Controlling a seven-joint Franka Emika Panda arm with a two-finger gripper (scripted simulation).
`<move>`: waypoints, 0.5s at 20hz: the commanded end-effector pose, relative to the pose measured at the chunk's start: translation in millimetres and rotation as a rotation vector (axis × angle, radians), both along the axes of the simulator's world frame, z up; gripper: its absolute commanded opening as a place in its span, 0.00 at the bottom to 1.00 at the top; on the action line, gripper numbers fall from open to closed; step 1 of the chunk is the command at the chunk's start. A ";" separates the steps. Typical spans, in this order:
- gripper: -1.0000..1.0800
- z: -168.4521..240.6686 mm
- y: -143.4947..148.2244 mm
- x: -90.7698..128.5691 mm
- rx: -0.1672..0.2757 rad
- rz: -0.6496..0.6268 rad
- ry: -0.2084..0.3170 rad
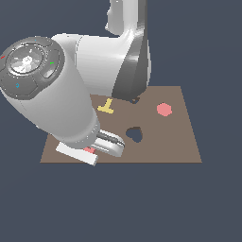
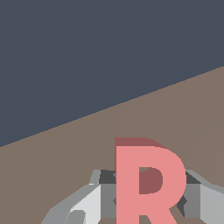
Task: Insert a designated object into the corresponding slot on a board.
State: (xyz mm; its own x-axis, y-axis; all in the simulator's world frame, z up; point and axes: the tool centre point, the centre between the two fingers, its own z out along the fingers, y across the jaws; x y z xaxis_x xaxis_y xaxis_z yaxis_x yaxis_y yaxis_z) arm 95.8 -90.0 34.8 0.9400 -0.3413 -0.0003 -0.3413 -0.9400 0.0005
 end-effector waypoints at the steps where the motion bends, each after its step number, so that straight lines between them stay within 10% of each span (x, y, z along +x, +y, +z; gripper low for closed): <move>1: 0.00 0.7 17.0 -3.7 0.000 0.103 -0.001; 10: 0.00 2.4 77.3 -37.4 0.000 0.513 -0.001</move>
